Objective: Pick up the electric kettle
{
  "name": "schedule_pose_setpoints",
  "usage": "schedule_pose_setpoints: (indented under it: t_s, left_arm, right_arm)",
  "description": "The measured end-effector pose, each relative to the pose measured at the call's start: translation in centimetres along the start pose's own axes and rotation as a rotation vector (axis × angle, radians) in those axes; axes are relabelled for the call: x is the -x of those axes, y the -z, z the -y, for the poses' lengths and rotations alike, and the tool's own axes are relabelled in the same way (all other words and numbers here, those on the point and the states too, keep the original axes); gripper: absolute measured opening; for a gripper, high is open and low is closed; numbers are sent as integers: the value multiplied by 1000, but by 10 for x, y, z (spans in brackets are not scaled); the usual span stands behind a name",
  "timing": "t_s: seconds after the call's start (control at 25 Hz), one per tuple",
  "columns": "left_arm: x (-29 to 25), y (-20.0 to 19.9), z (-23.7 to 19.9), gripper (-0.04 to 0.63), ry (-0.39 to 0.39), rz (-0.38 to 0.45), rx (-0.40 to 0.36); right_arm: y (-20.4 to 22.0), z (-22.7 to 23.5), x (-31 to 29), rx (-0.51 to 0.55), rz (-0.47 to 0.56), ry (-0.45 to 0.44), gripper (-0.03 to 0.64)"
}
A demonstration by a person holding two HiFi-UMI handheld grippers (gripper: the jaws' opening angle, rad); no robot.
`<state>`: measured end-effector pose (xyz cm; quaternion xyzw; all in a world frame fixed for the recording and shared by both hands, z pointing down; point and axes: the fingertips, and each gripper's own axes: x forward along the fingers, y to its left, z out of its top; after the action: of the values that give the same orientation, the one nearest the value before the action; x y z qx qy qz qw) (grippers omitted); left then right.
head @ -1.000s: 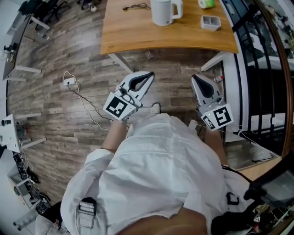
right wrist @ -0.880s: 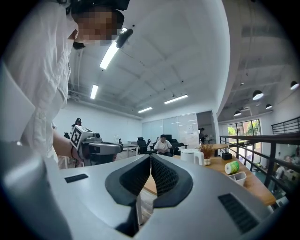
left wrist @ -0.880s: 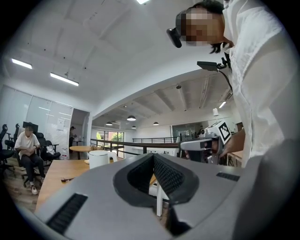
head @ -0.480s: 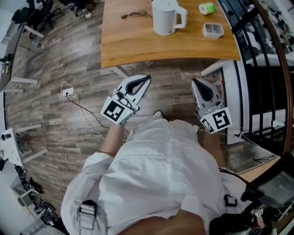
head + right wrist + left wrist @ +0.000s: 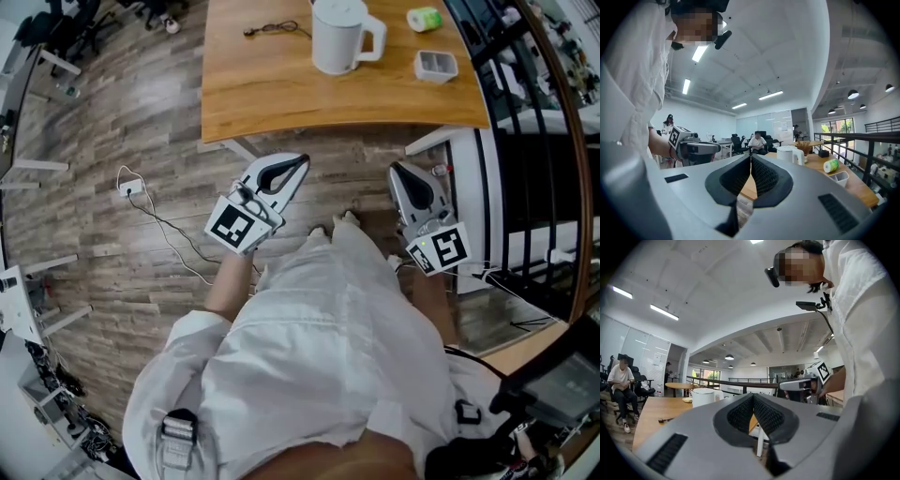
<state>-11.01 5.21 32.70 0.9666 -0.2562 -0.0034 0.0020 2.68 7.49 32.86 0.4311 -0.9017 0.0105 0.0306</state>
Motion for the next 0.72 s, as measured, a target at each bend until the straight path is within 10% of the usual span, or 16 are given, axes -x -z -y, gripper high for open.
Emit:
schedule_pose_setpoints:
  t_s: [0.72]
  left_arm:
    - [-46,6,-36,6,-13,-17,14]
  right_arm:
    - [9,54,-32,3,-37,-37,12]
